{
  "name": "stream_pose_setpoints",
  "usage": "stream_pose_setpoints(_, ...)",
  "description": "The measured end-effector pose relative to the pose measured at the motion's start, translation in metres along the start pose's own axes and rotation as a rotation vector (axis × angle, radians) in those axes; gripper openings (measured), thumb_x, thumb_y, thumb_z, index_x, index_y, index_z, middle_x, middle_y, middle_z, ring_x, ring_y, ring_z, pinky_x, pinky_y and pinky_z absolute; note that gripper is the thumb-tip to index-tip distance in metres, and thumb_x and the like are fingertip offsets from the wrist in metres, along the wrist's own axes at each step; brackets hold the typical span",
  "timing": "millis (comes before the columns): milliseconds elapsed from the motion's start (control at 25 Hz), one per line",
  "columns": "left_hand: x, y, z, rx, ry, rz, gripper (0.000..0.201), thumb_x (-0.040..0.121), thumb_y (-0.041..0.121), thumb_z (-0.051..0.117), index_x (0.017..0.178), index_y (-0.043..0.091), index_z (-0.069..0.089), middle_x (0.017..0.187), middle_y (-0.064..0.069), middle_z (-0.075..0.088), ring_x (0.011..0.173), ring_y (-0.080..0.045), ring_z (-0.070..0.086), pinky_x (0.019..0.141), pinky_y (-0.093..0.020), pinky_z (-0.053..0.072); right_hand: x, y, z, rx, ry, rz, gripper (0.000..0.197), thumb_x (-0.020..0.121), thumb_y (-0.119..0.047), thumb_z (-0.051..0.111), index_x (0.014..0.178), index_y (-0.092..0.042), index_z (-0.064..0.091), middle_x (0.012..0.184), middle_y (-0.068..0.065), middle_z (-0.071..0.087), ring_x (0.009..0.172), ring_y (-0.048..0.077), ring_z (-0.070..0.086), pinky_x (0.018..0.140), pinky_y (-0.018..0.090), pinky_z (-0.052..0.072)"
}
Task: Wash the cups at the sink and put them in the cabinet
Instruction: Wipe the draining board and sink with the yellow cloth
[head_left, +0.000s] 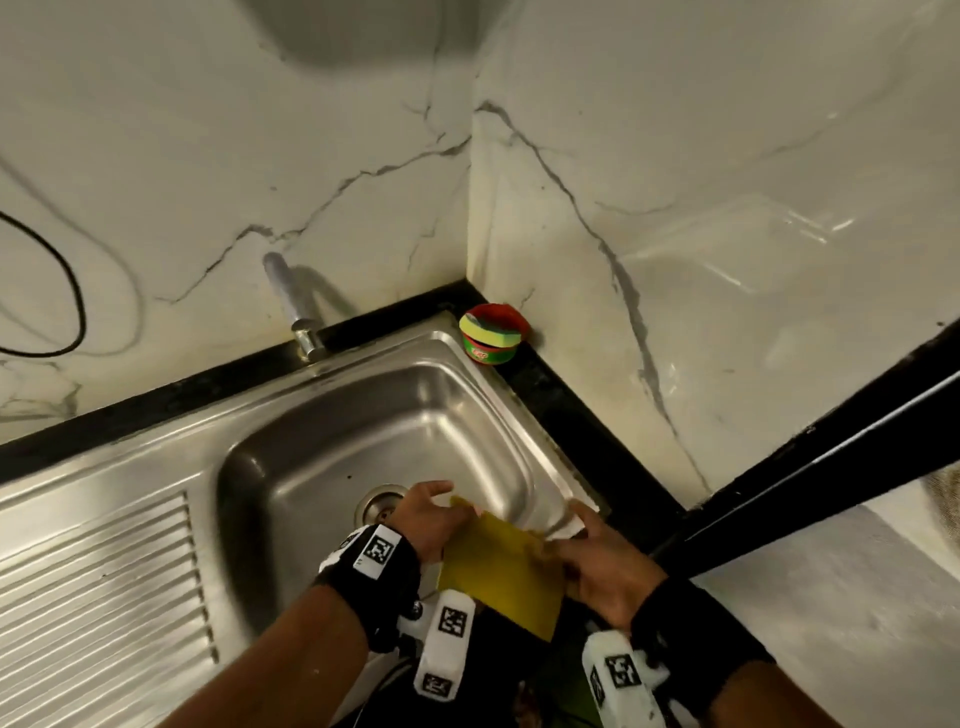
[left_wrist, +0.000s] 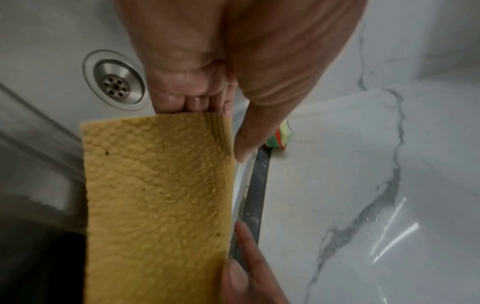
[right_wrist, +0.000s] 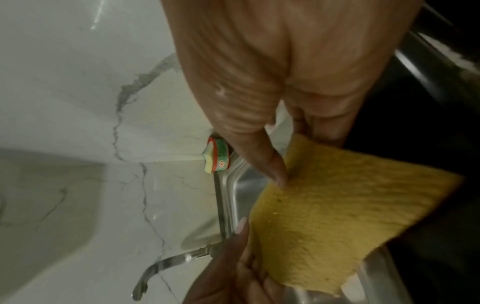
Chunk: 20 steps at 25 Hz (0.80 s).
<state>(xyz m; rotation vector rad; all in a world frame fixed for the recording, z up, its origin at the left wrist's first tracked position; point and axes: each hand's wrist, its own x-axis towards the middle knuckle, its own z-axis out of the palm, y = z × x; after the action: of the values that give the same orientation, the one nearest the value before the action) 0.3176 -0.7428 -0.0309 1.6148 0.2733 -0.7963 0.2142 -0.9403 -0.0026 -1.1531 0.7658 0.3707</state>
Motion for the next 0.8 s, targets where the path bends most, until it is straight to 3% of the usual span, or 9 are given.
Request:
stream_pose_setpoints(120, 0.008, 0.023, 0.015, 0.475, -0.139, 0.252, 0.071, 0.071, 0.022, 0.087, 0.131, 0.031, 0.05, 0.112, -0.002, 0.058, 0.102, -0.018, 0.059, 0.089, -0.034, 0.053, 0.012, -0.008, -0.039, -0.386, -0.032, -0.224, 0.061, 0.077, -0.001, 0.082, 0.13, -0.021, 0.062, 0.116, 0.008, 0.069, 0.104, 0.018, 0.068, 0.087, 0.031, 0.059)
stream_pose_setpoints(200, 0.012, 0.043, 0.03, 0.867, -0.194, 0.435, 0.057, 0.077, 0.021, 0.082, 0.127, 0.032, 0.058, 0.117, 0.005, 0.061, 0.107, -0.014, 0.06, 0.09, -0.025, 0.049, 0.019, -0.013, -0.058, -0.701, 0.099, -0.411, 0.042, 0.077, -0.019, 0.086, 0.117, -0.02, 0.07, 0.111, -0.003, 0.068, 0.099, 0.008, 0.066, 0.084, 0.012, 0.052)
stream_pose_setpoints(280, 0.022, 0.062, 0.046, 1.089, -0.135, 0.581, 0.039, 0.082, 0.021, 0.078, 0.119, 0.025, 0.068, 0.119, -0.001, 0.061, 0.109, -0.018, 0.059, 0.091, -0.022, 0.045, 0.019, -0.02, -0.071, -0.812, 0.238, -0.595, 0.022, 0.08, -0.027, 0.084, 0.097, -0.018, 0.073, 0.101, -0.008, 0.06, 0.089, 0.001, 0.06, 0.075, 0.002, 0.045)
stream_pose_setpoints(360, 0.034, 0.076, 0.06, 1.159, -0.106, 0.673, 0.028, 0.085, 0.024, 0.075, 0.112, 0.022, 0.074, 0.122, -0.003, 0.055, 0.11, -0.012, 0.052, 0.091, -0.018, 0.04, 0.024, -0.025, -0.084, -0.878, 0.306, -0.697, 0.014, 0.082, -0.028, 0.081, 0.092, -0.02, 0.075, 0.101, -0.01, 0.055, 0.088, -0.001, 0.058, 0.079, 0.006, 0.047)
stream_pose_setpoints(440, 0.047, 0.091, 0.074, 1.169, -0.124, 0.73, 0.023, 0.085, 0.025, 0.076, 0.108, 0.02, 0.076, 0.122, 0.0, 0.057, 0.108, -0.007, 0.051, 0.09, -0.015, 0.037, 0.03, -0.036, -0.095, -0.887, 0.321, -0.701, 0.014, 0.086, -0.029, 0.077, 0.098, -0.021, 0.076, 0.096, -0.01, 0.063, 0.086, 0.003, 0.062, 0.078, 0.015, 0.053)
stream_pose_setpoints(520, 0.06, 0.106, 0.09, 1.155, -0.116, 0.774, 0.021, 0.085, 0.028, 0.076, 0.105, 0.025, 0.076, 0.114, 0.002, 0.066, 0.104, -0.015, 0.061, 0.09, -0.022, 0.045, 0.033, -0.05, -0.103, -0.86, 0.377, -0.727, 0.016, 0.089, -0.027, 0.074, 0.104, -0.02, 0.074, 0.091, -0.009, 0.064, 0.083, 0.01, 0.065, 0.074, 0.015, 0.052)
stream_pose_setpoints(640, 0.073, 0.121, 0.112, 1.077, -0.06, 0.879, 0.02, 0.084, 0.018, 0.075, 0.103, 0.024, 0.076, 0.104, 0.003, 0.072, 0.096, -0.019, 0.067, 0.086, -0.032, 0.052, 0.034, -0.064, -0.111, -0.906, 0.526, -0.938, 0.019, 0.09, -0.019, 0.072, 0.109, -0.019, 0.074, 0.101, -0.005, 0.061, 0.091, 0.014, 0.064, 0.083, 0.026, 0.056)
stream_pose_setpoints(720, 0.082, 0.115, 0.119, 1.076, -0.103, 0.946, 0.028, 0.084, 0.007, 0.072, 0.109, 0.02, 0.076, 0.114, 0.0, 0.072, 0.106, -0.022, 0.065, 0.094, -0.034, 0.05, 0.034, -0.058, -0.114, -1.003, 0.498, -0.946, 0.025, 0.093, -0.018, 0.067, 0.118, -0.018, 0.071, 0.115, -0.003, 0.059, 0.104, 0.012, 0.06, 0.092, 0.026, 0.054)
stream_pose_setpoints(800, 0.088, 0.096, 0.12, 1.4, -0.175, 0.82, 0.045, 0.09, 0.007, 0.062, 0.127, 0.031, 0.065, 0.143, 0.01, 0.056, 0.134, -0.021, 0.047, 0.112, -0.043, 0.036, 0.034, -0.039, -0.117, -1.25, 0.394, -0.756, 0.028, 0.098, -0.031, 0.058, 0.123, -0.024, 0.066, 0.13, -0.004, 0.054, 0.121, 0.012, 0.053, 0.099, 0.025, 0.051)
